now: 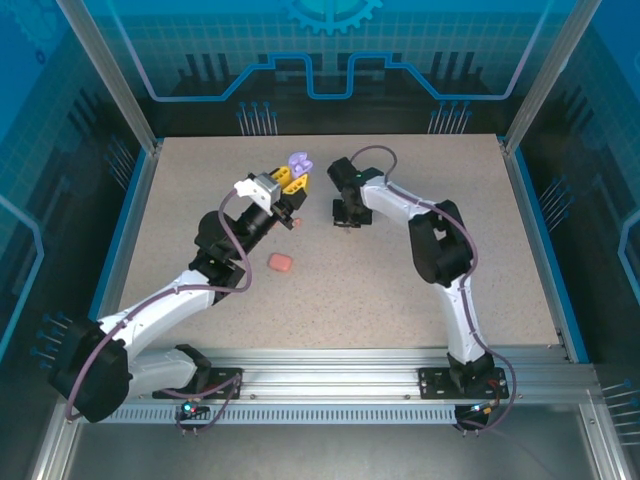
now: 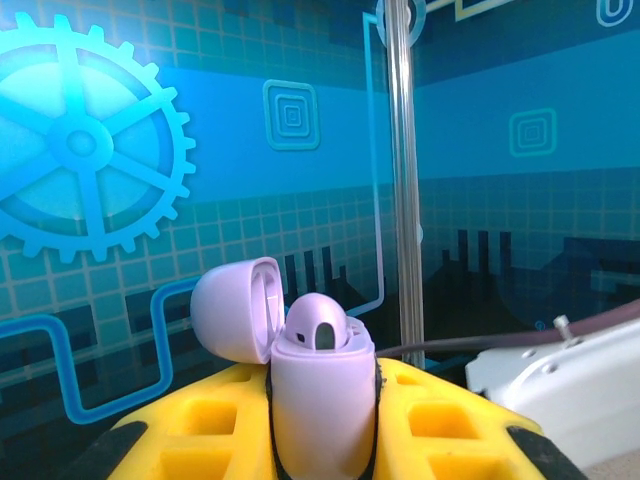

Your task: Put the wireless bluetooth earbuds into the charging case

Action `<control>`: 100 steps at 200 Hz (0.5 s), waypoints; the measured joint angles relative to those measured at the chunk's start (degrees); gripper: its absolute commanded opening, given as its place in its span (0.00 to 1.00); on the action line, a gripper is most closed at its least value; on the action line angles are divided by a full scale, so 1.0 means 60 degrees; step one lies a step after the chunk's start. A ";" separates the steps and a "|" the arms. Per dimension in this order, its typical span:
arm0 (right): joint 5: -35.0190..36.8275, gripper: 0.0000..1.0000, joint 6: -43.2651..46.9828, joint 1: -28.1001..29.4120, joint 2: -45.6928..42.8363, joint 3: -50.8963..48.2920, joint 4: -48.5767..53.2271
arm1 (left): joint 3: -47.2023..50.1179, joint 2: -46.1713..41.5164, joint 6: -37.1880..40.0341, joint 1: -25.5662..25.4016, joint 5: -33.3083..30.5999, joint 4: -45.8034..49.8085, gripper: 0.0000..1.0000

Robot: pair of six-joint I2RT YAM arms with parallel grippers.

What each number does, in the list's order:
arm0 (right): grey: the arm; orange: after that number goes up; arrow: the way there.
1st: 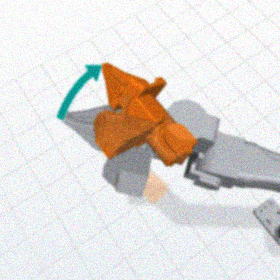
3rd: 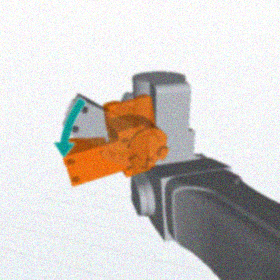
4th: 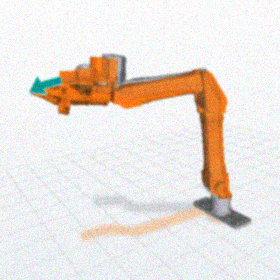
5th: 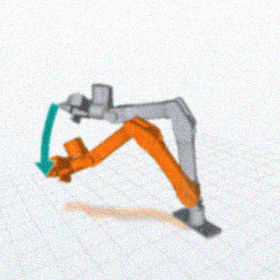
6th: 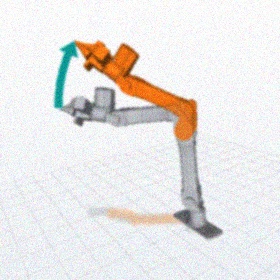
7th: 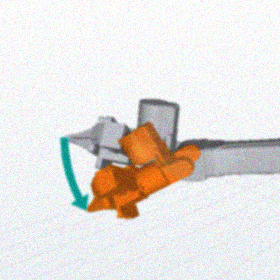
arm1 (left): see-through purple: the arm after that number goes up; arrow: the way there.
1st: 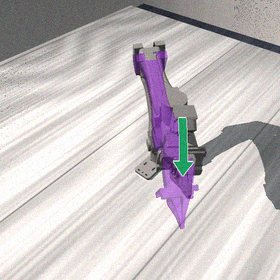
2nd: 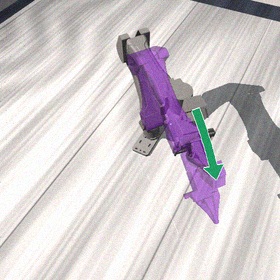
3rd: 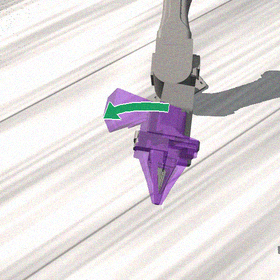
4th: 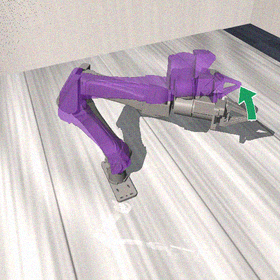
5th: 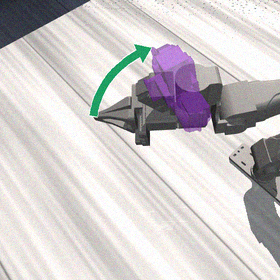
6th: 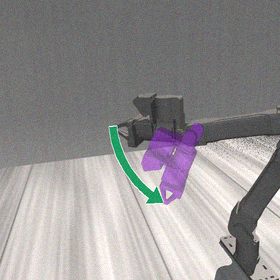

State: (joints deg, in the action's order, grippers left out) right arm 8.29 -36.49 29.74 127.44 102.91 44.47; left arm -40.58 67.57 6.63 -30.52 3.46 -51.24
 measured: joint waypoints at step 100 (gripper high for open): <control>-0.0827 0.12 -0.0007 -0.0404 -0.6954 -0.2776 -0.2288 | -0.0499 0.0095 -0.0237 -0.0186 0.0594 0.0168 0.00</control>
State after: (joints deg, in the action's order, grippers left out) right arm 3.33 -36.53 27.31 85.71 86.26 30.74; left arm -43.57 68.14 5.21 -31.64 7.03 -50.24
